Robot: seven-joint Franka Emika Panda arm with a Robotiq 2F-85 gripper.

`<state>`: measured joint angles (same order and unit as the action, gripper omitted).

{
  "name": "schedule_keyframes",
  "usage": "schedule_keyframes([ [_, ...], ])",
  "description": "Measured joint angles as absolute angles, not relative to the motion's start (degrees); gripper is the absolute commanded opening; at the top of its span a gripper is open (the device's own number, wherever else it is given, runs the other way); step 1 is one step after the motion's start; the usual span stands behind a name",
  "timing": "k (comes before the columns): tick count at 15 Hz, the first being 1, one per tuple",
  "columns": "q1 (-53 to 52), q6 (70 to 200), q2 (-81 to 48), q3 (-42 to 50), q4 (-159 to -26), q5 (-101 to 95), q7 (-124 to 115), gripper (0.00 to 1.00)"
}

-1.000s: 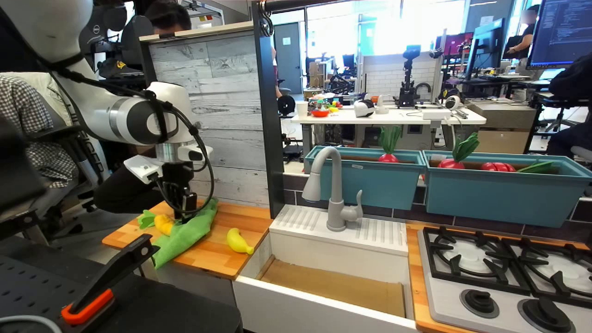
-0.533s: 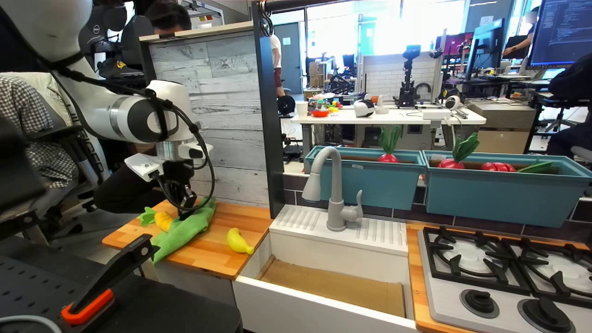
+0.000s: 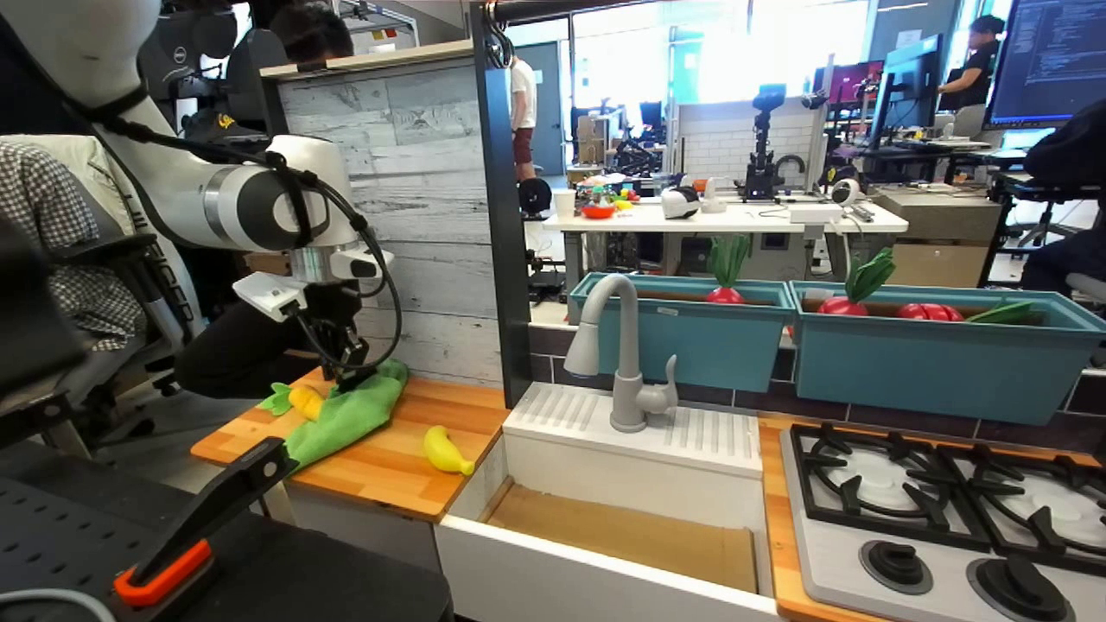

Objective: Move the green towel to the right

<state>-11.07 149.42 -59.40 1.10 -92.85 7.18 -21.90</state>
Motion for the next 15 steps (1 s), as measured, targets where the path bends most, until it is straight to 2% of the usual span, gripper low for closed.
schedule_keyframes([
  [7, -11.52, 149.39, -53.0, 1.4, -95.01, 7.17, -21.82, 0.01],
  [15, -10.43, 149.58, -46.07, 1.45, -107.8, 6.83, -16.84, 0.01],
])
